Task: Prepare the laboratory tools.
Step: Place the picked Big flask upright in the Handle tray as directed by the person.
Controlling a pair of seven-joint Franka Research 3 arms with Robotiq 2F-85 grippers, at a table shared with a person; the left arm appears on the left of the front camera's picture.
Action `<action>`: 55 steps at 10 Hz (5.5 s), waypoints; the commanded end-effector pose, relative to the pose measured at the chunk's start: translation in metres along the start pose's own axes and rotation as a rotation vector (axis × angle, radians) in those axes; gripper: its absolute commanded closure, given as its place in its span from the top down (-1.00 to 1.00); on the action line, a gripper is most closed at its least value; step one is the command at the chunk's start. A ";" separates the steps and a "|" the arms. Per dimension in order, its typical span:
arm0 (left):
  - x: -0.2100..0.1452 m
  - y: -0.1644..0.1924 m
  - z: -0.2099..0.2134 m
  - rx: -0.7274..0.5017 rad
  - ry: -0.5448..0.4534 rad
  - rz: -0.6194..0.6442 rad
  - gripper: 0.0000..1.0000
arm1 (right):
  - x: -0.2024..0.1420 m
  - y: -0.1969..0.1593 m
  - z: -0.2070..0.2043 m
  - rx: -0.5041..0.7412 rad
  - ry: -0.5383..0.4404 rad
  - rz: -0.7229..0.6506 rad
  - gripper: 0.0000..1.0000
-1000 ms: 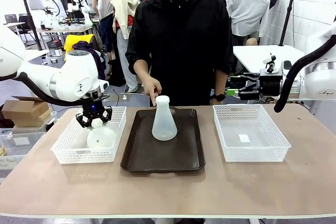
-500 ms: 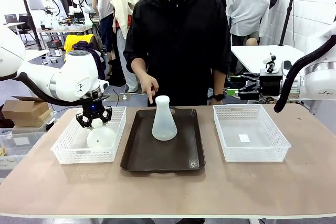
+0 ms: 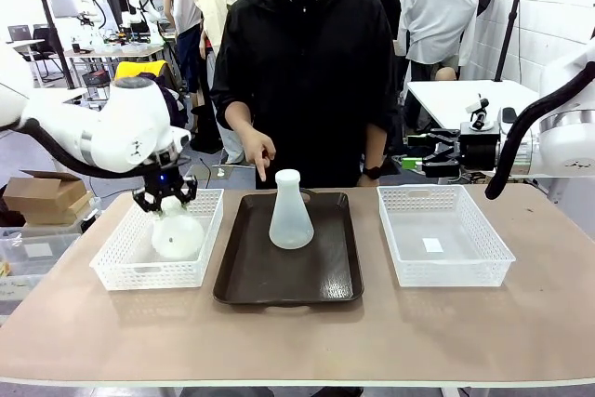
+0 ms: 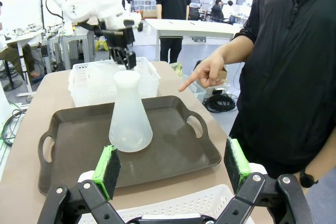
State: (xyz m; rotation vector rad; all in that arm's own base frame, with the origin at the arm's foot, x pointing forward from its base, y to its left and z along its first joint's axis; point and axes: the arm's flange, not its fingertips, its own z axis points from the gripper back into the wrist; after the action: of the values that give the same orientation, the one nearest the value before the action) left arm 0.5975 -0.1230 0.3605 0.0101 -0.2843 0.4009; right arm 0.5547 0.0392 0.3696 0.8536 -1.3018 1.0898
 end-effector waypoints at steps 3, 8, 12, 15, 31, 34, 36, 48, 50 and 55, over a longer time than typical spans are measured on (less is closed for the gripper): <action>-0.012 0.025 0.084 -0.239 -0.200 -0.091 -1.00 | 0.002 -0.001 -0.001 0.012 0.011 -0.003 1.00; -0.033 0.047 0.166 -0.879 -0.265 -1.037 -1.00 | 0.002 -0.001 -0.001 0.012 0.011 -0.003 1.00; -0.029 0.061 0.164 -1.178 -0.166 -1.379 -1.00 | 0.002 -0.001 -0.001 0.012 0.011 -0.003 1.00; -0.065 0.070 0.190 -1.047 -0.257 -1.196 -1.00 | 0.002 -0.001 -0.001 0.012 0.011 -0.003 1.00; -0.144 -0.037 0.062 -1.920 -0.702 -1.340 -1.00 | 0.002 -0.001 -0.001 0.012 0.011 -0.003 1.00; -0.162 -0.050 0.035 -1.956 -0.692 -1.348 -1.00 | 0.002 -0.001 -0.001 0.012 0.011 -0.003 1.00; -0.175 -0.057 0.014 -1.894 -0.740 -1.454 -1.00 | 0.002 -0.001 -0.001 0.012 0.011 -0.003 1.00; -0.187 -0.071 -0.039 -1.775 -0.940 -1.252 -1.00 | 0.002 -0.001 -0.001 0.012 0.011 -0.003 1.00; -0.189 -0.071 -0.038 -1.765 -0.931 -1.290 -1.00 | 0.002 -0.001 -0.001 0.012 0.011 -0.003 1.00; -0.189 -0.071 -0.048 -1.696 -0.868 -1.259 -1.00 | 0.002 -0.001 -0.001 0.012 0.011 -0.003 1.00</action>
State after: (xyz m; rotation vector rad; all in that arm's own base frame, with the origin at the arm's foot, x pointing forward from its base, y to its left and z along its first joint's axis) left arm 0.4772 -0.2529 0.2706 -1.2985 -1.2784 -1.2248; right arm 0.5551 0.0392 0.3699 0.8533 -1.3023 1.0903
